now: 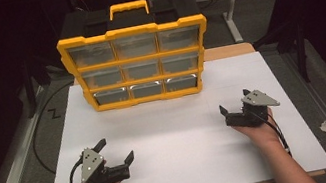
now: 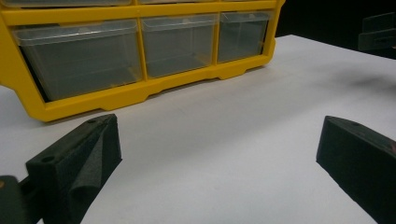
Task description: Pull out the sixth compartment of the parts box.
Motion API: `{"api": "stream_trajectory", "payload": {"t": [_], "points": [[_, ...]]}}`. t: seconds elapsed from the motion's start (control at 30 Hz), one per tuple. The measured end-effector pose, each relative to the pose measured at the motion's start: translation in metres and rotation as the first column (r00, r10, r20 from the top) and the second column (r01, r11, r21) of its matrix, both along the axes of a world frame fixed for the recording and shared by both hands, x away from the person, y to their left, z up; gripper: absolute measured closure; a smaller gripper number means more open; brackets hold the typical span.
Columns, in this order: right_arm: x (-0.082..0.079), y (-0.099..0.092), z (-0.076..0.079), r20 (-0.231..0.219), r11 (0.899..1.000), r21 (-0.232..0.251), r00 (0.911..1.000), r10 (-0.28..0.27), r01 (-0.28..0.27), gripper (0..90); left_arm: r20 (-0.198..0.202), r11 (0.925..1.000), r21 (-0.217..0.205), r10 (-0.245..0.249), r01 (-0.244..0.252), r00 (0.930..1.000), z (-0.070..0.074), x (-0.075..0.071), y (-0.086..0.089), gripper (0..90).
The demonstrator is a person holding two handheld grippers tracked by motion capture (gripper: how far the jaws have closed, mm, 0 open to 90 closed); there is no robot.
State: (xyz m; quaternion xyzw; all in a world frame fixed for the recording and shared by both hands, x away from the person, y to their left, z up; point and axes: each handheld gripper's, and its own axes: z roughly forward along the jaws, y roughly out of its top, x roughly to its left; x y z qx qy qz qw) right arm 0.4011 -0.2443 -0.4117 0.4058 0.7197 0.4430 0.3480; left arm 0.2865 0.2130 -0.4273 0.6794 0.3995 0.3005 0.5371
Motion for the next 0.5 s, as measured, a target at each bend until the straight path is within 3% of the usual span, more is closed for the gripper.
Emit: {"api": "stream_trajectory", "payload": {"t": [0.37, 0.5], "points": [[-0.012, -0.007, -0.002, 0.007, 0.998, -0.064, 1.0, 0.004, -0.004, 1.7, -0.01, 0.9999, -0.003, 0.01, -0.01, 0.9999, 0.001, 0.0, 0.002, 0.6], [-0.013, -0.007, -0.005, 0.012, 0.994, -0.11, 0.9999, 0.007, -0.005, 1.7, -0.002, 0.9999, 0.001, 0.01, -0.01, 0.9999, 0.0, 0.0, 0.0, 0.6]]}}
